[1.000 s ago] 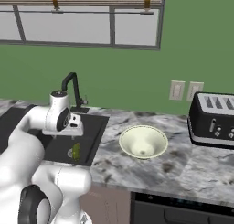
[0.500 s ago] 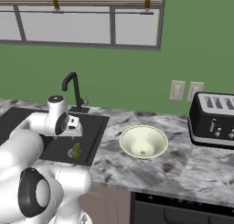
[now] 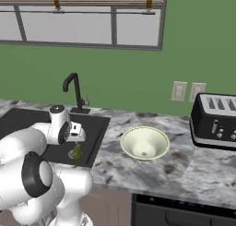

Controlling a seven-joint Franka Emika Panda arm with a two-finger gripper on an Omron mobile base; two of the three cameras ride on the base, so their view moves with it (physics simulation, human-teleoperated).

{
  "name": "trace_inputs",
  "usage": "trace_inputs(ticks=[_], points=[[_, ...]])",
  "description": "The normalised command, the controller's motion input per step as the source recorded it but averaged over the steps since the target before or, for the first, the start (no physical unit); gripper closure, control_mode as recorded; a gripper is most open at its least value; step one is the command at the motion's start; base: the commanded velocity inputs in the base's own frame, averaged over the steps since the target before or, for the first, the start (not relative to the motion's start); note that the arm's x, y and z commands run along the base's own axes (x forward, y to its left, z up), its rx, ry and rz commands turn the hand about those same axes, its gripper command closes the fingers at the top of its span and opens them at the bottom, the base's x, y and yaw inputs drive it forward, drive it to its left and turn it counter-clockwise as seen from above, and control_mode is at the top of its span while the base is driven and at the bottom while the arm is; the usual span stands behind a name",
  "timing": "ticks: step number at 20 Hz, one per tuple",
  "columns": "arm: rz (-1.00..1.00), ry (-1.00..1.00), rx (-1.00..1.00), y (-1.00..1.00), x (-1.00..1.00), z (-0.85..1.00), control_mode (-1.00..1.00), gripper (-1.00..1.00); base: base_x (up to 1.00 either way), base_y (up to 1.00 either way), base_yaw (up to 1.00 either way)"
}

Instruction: Pick the tangerines from the cabinet and place them in one bowl. Pick the cucumber from the sink and place it in the other bowl.

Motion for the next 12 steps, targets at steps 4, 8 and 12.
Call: trace_inputs(ticks=[4,8,12], points=[[0.00,0.00,0.00,0.00,0.20,-0.39,-1.00,-1.00,0.00,0.00,0.00],[0.00,0.15,0.00,0.00,0.33,-0.03,-1.00,-1.00,0.00,0.00,0.00],[0.00,0.09,0.00,0.00,0.57,-0.08,-1.00,-1.00,0.00,0.00,0.00]])
